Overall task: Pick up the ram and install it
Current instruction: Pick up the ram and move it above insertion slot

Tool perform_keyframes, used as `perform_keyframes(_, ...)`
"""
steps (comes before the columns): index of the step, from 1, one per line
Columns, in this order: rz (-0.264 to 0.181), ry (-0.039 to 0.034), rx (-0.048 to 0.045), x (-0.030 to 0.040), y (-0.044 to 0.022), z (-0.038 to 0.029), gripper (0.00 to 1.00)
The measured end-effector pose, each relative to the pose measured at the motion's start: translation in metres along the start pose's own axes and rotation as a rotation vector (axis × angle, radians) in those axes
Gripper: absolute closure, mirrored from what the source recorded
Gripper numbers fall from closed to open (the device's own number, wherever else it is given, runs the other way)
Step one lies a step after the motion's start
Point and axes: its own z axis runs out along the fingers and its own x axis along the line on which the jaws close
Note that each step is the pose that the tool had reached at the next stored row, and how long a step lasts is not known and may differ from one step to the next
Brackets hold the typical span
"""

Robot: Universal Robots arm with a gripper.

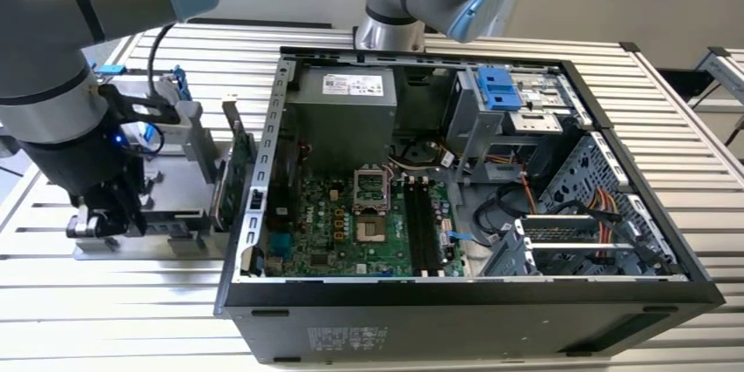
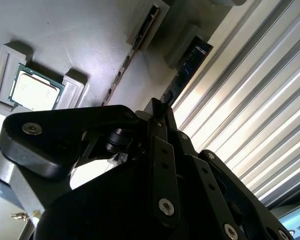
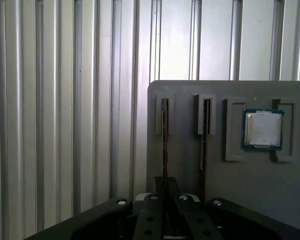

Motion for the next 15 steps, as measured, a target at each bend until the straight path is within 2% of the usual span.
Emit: perform_keyframes(15,0.000,0.0001,-0.0001,0.0004,0.0000,-0.0085,1.00)
